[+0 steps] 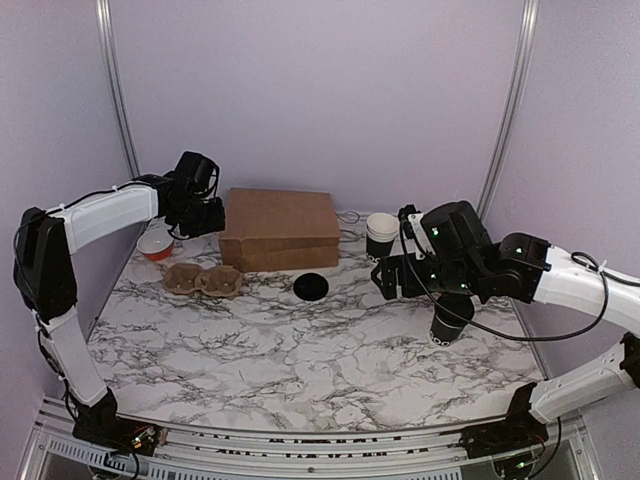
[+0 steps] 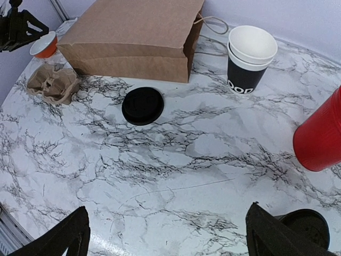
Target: Pack the takeout coffee
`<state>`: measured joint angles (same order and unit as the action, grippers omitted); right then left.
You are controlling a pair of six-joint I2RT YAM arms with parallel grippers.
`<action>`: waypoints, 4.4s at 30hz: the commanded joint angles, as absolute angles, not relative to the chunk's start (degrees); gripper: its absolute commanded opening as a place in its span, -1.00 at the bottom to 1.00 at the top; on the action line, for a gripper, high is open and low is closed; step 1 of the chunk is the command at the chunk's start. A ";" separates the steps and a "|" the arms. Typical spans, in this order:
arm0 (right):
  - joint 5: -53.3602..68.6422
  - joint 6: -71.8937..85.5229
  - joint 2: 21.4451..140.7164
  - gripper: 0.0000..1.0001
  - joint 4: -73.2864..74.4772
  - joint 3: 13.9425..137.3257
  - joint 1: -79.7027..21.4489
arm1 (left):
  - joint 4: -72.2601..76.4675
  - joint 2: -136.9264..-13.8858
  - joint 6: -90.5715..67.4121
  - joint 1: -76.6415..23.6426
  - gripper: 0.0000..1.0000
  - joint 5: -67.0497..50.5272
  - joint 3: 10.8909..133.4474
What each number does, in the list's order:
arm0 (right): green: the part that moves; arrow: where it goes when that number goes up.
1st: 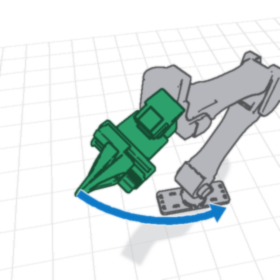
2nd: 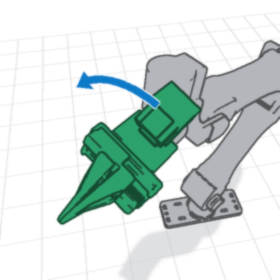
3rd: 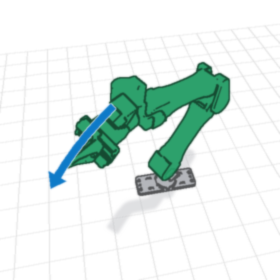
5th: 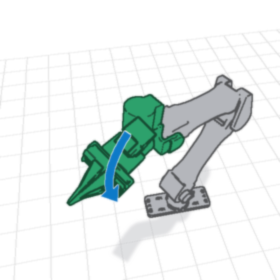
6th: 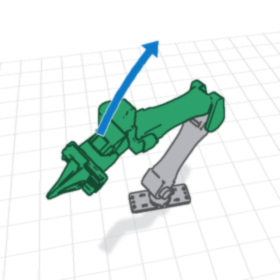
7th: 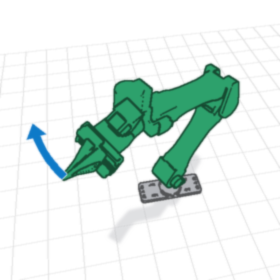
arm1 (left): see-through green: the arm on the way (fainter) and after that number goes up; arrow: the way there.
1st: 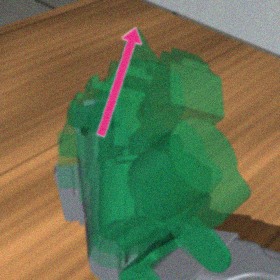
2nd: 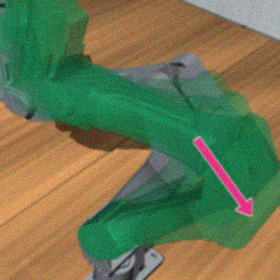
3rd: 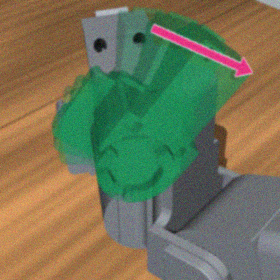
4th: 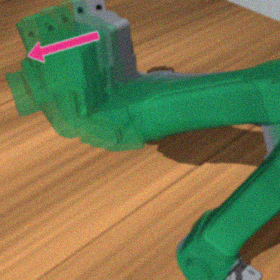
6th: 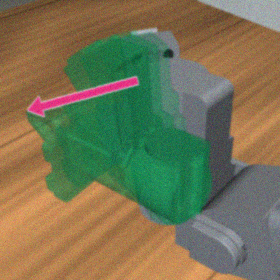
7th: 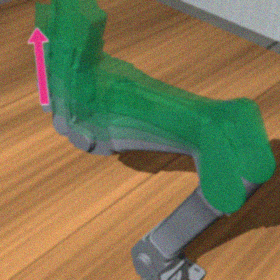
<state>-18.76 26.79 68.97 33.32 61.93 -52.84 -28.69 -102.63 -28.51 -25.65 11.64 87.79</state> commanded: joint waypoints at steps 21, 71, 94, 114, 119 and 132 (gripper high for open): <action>-16.97 30.76 62.14 0.96 32.52 58.95 -53.13 | -27.33 -120.65 -27.68 -15.37 -0.85 -7.90 102.65; 12.09 40.81 71.34 0.92 -7.58 52.69 -40.61 | -4.52 -67.45 -33.68 -21.11 -1.00 -24.87 65.60; 3.87 39.23 67.52 -0.95 0.44 59.04 -47.01 | 0.61 -65.86 -38.23 -24.89 -0.84 -22.27 53.45; 0.23 17.05 82.04 -1.00 53.89 100.28 -55.17 | -10.13 -64.75 -31.43 -25.85 0.20 -15.19 50.65; -4.38 15.77 91.30 -1.00 60.97 111.88 -62.90 | -14.42 -66.50 -30.36 -25.79 0.20 -10.49 51.83; -19.51 15.61 114.05 -0.98 77.23 135.35 -71.89 | -15.35 -69.53 -33.18 -25.84 0.15 -9.91 49.17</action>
<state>-15.68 15.97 114.17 72.69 130.65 -71.99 -15.07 -68.05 -32.58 -25.71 -8.14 49.95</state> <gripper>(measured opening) 0.006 0.584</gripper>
